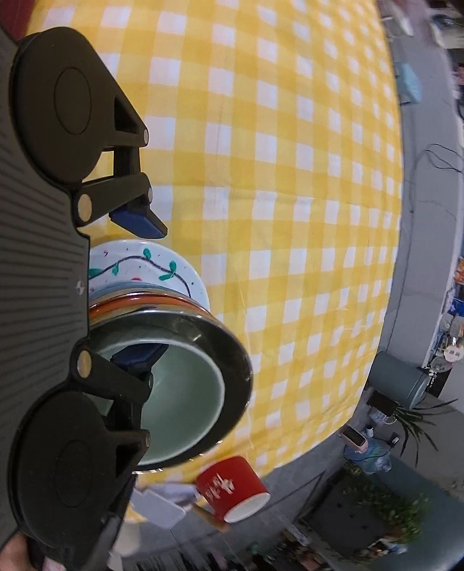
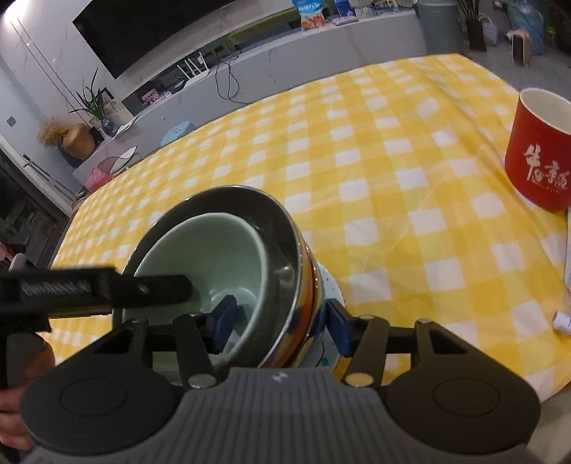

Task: Organize plates and bowls
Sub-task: 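Withdraw the open left gripper from the bowl stack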

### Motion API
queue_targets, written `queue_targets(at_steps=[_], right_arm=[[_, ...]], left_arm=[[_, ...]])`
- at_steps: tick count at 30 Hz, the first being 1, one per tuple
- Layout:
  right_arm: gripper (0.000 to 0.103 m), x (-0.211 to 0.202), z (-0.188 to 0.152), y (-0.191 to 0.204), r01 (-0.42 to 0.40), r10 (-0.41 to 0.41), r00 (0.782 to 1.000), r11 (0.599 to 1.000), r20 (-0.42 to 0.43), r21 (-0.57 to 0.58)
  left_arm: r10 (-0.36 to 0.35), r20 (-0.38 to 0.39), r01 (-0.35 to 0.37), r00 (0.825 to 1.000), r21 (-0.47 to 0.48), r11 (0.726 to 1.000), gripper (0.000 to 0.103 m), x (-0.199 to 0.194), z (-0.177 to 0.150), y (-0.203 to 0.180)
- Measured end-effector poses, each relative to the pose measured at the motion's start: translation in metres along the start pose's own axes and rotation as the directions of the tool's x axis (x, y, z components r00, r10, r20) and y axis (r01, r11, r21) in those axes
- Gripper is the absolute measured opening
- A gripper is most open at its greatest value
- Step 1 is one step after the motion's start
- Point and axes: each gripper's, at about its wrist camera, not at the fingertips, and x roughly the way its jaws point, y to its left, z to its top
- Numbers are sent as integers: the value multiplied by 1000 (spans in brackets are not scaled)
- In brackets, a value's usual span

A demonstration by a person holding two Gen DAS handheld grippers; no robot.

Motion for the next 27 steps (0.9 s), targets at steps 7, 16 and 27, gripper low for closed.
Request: queue_targets(at_steps=[7,16,27], right_arm=[[57,2,3,-3,25,-25,1000,1000,14,13],[66,-9,-5,19,141,-120,984,977,133,-162],[94,-66,-12,54,194,-101,935,948,340,-251]], left_arm=[[7,14,-7,1000,-7,1000,80,3,-5,2],[136,115,-146,984,82,986,72,-22,-15,-19],[50,388,-129,920,180,975,83,-114,-39,-43]])
